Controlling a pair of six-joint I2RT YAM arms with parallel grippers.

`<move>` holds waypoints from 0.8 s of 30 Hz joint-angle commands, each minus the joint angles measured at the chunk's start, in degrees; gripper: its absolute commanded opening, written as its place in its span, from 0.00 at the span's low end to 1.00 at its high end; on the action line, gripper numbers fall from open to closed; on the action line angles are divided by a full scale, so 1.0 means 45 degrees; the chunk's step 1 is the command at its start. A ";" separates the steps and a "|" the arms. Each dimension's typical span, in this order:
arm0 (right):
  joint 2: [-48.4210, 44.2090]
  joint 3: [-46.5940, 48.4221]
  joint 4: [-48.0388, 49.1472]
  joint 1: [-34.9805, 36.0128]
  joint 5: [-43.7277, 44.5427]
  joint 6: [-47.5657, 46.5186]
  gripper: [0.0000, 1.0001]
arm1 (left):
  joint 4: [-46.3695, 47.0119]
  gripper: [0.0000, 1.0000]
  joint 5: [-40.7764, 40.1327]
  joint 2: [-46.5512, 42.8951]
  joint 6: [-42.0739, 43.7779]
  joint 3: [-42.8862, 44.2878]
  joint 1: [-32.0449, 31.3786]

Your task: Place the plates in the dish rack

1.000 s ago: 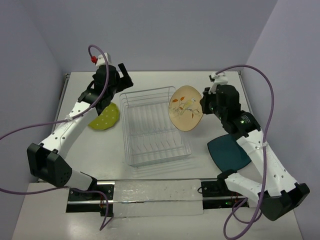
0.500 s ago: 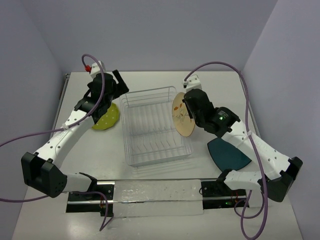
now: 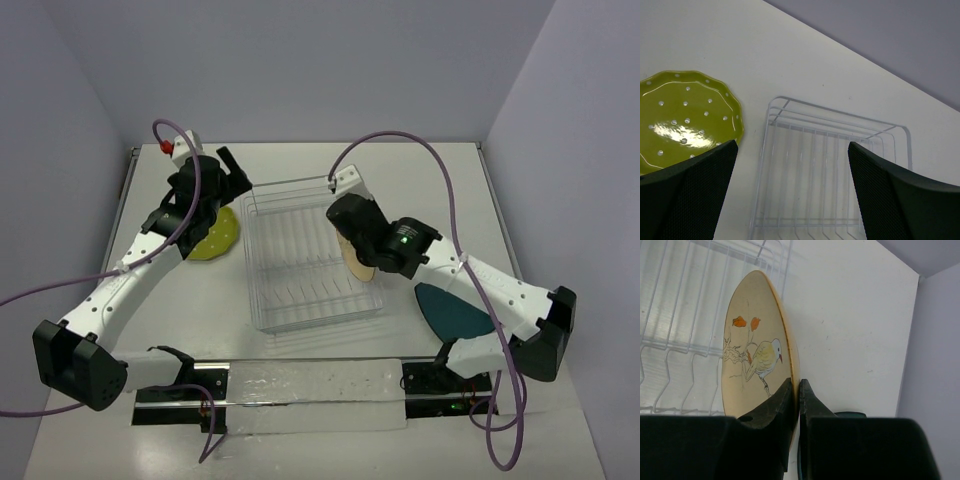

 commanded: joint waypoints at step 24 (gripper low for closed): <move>0.3776 0.1242 -0.2897 0.3167 0.4390 0.3503 0.16 | -0.0884 0.99 -0.0971 -0.2182 -0.1250 -0.1281 0.0113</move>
